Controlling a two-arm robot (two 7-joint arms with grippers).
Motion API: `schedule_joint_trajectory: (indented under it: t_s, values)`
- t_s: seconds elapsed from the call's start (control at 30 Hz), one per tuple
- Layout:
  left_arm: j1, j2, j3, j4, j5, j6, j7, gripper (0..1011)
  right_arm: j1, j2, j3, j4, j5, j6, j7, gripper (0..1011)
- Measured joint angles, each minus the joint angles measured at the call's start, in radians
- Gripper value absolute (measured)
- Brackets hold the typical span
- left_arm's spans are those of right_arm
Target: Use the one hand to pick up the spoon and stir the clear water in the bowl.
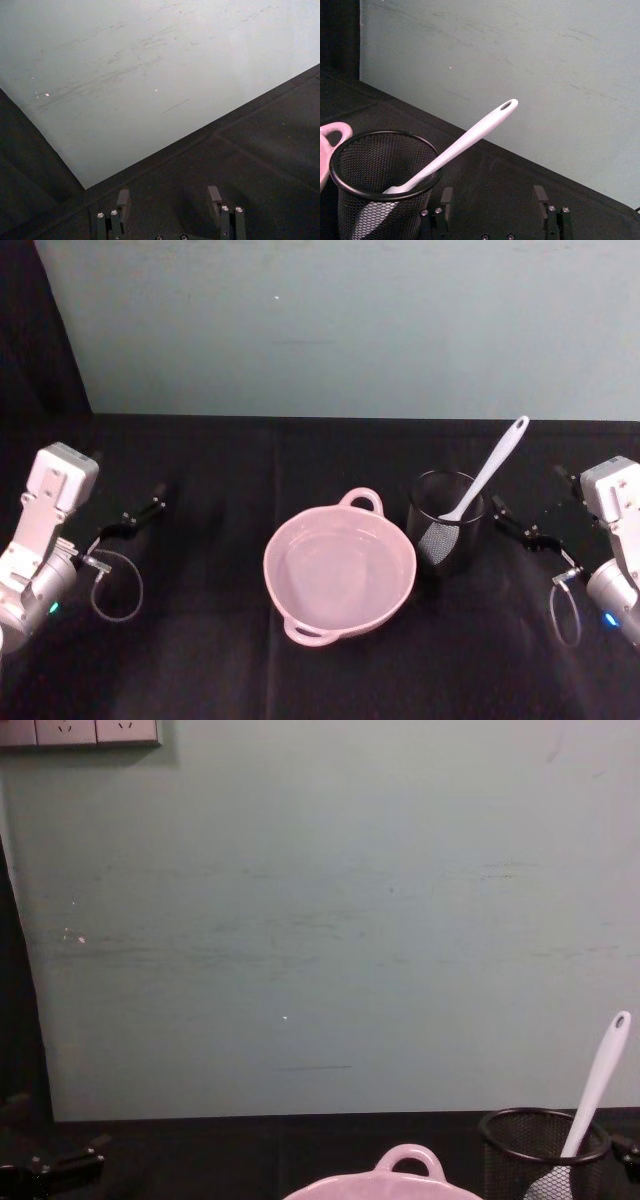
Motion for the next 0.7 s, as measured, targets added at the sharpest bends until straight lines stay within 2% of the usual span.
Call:
schedule_joint_trajectory:
  t_s: [0.47,0.7]
  values:
    - [0.000,0.000,0.000,0.000,0.000,0.000,0.000,1005,0.000,0.000,0.000,0.000,0.000,0.000,0.000,1003]
    - [0.000,0.000,0.000,0.000,0.000,0.000,0.000,1005,-0.005,0.011,0.003,-0.022,-0.043,0.036,0.007,1003]
